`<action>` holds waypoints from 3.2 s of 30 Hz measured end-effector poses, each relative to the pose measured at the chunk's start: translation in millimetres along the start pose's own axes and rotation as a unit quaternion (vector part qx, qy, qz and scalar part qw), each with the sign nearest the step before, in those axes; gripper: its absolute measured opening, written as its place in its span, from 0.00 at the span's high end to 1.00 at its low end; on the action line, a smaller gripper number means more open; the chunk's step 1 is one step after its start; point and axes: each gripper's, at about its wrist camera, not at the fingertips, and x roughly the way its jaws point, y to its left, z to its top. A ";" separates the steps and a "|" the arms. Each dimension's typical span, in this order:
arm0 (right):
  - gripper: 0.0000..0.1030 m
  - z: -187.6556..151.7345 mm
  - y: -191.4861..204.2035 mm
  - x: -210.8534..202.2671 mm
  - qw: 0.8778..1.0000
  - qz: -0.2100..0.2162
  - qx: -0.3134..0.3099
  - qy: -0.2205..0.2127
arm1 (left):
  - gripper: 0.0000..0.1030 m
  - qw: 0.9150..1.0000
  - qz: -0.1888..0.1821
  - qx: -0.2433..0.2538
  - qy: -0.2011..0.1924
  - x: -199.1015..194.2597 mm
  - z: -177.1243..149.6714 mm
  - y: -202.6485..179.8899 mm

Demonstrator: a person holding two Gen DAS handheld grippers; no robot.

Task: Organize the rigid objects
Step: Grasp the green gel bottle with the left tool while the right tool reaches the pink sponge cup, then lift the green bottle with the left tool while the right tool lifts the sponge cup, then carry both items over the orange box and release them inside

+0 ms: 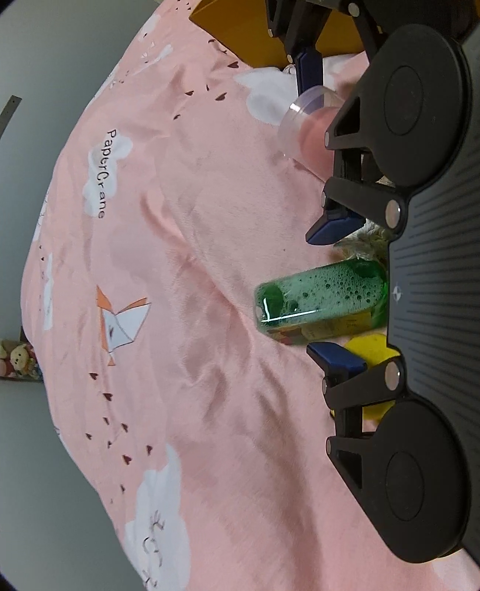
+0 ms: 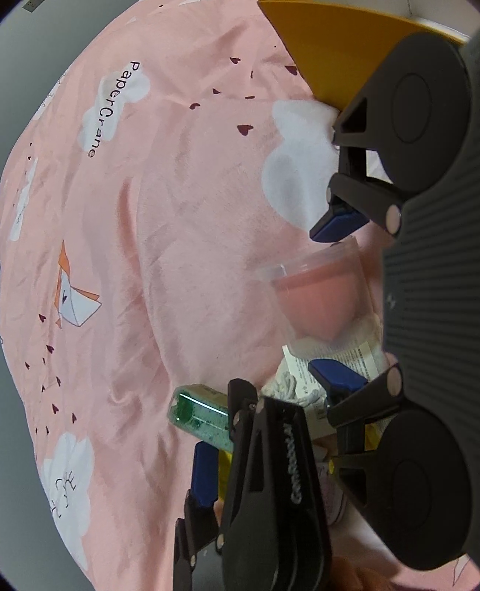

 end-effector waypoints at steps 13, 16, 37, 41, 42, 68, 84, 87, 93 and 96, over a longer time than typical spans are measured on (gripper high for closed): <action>0.37 -2.1 1.0 6.6 1.000 -0.017 0.008 0.001 | 0.66 0.999 0.011 -0.047 -0.014 6.4 -5.4 10.8; 0.37 -3.0 3.7 0.2 1.000 -0.023 0.001 -0.008 | 0.67 0.999 0.007 -0.045 -0.023 1.3 -6.1 9.8; 0.38 -18.2 -6.3 -70.9 0.998 0.010 0.032 -0.061 | 0.68 0.996 -0.005 -0.004 -0.085 -75.3 -8.5 -14.6; 0.38 -23.4 -8.8 -90.8 0.996 0.006 0.032 -0.080 | 0.68 0.995 -0.023 0.009 -0.101 -94.1 -7.0 -27.3; 0.38 -24.9 -10.3 -95.0 0.996 0.006 0.034 -0.084 | 0.68 0.994 -0.028 0.012 -0.104 -98.2 -6.6 -30.7; 0.38 -127.0 -160.3 -169.7 0.979 -0.127 0.135 -0.087 | 0.68 0.957 -0.249 0.147 -0.033 -100.5 10.1 -220.9; 0.38 -141.8 -196.9 -111.4 0.982 -0.150 0.115 -0.030 | 0.68 0.955 -0.211 0.206 0.038 -23.6 4.9 -274.1; 0.38 -143.7 -201.1 -105.5 0.983 -0.141 0.118 -0.025 | 0.68 0.955 -0.199 0.214 0.044 -16.5 2.7 -274.4; 0.38 -144.0 -201.2 -97.0 0.984 -0.142 0.107 -0.016 | 0.68 0.953 -0.193 0.231 0.045 -15.1 0.4 -279.9; 0.38 -143.1 -200.8 -96.0 0.984 -0.144 0.102 -0.016 | 0.68 0.954 -0.187 0.231 0.046 -14.4 0.1 -279.2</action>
